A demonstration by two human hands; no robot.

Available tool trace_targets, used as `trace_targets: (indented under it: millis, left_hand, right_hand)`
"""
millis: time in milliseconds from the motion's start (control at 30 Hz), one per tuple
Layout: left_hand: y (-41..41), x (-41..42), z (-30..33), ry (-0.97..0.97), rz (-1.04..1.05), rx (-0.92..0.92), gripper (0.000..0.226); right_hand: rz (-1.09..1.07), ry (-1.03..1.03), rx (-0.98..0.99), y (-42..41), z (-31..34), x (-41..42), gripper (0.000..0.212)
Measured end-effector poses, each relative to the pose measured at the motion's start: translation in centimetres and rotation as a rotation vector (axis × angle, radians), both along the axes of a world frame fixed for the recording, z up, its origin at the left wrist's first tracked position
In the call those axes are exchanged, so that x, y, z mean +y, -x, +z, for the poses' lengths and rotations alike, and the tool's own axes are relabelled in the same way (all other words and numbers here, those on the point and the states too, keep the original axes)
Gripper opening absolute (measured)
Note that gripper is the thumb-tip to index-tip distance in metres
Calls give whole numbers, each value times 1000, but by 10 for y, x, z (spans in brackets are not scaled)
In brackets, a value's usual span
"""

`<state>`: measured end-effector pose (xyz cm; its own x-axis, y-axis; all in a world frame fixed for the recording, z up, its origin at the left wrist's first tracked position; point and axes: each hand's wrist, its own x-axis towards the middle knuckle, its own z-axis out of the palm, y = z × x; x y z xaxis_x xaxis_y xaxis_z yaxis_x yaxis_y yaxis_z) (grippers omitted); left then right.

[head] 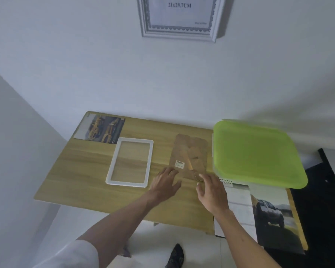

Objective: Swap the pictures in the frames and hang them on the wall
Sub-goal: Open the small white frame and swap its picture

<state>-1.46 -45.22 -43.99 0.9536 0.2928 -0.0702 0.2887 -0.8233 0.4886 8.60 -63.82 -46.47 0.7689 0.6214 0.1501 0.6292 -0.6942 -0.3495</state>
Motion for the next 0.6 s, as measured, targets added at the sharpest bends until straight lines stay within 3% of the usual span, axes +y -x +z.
trace_targets:
  millis: [600]
  left_hand:
    - [80, 294, 7, -86, 189, 30, 37]
  right_hand:
    - [210, 120, 137, 50, 26, 314, 37]
